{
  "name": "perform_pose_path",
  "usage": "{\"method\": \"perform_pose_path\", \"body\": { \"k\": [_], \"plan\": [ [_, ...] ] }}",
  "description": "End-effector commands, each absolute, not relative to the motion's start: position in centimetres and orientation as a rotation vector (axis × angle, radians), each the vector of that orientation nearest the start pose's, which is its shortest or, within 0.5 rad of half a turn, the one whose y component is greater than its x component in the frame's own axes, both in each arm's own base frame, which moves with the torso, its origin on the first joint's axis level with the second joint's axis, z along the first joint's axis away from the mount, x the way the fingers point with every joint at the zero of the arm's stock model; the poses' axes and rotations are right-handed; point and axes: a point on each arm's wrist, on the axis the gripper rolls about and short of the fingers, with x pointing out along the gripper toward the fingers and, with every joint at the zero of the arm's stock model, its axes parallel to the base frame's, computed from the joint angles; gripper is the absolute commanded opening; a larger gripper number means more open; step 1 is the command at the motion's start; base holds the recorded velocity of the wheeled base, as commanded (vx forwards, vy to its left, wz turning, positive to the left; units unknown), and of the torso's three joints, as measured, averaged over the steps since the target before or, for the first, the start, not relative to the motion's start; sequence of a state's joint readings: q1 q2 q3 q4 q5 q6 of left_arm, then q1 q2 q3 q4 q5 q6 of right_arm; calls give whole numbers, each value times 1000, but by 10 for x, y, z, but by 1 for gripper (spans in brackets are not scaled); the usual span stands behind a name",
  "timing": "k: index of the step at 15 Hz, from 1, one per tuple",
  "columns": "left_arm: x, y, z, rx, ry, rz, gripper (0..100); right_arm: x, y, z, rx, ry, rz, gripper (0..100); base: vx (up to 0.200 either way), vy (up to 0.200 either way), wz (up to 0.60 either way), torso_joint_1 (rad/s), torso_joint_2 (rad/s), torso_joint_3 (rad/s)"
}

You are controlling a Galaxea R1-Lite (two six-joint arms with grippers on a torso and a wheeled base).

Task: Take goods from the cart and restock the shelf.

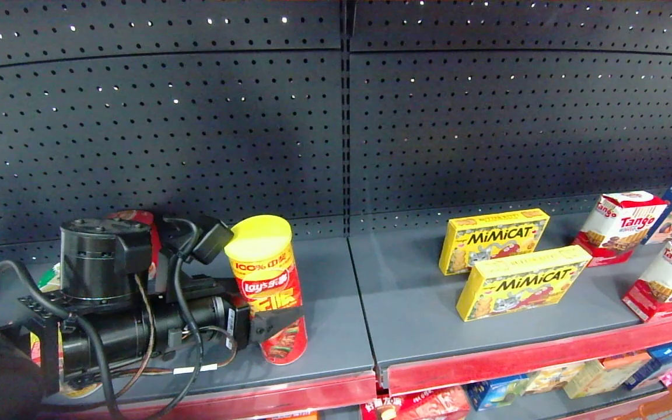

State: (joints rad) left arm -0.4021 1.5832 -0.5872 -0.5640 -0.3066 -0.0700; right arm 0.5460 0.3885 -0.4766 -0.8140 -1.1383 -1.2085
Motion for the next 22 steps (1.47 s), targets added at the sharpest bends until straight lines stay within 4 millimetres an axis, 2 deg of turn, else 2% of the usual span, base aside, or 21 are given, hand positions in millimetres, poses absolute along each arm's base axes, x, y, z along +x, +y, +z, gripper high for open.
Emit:
{"method": "perform_pose_path", "body": {
  "k": [1,10,14,18,22],
  "plan": [
    [232,-106,152,-45,464,-680,100,-36,-46,274,-461,-185,-790,0,0,0,0,0,0,0],
    [237,-102,168,-54,396,-664,100,-38,-47,271,-458,-187,-791,0,0,0,0,0,0,0],
    [232,-88,176,-62,367,-623,100,-38,-47,271,-459,-188,-790,0,0,0,0,0,0,0],
    [219,-81,189,-63,315,-619,100,-35,-46,270,-465,-186,-771,0,0,0,0,0,0,0],
    [198,-74,184,-61,319,-620,100,-32,-45,268,-475,-182,-747,0,0,0,0,0,0,0]
  ]
}}
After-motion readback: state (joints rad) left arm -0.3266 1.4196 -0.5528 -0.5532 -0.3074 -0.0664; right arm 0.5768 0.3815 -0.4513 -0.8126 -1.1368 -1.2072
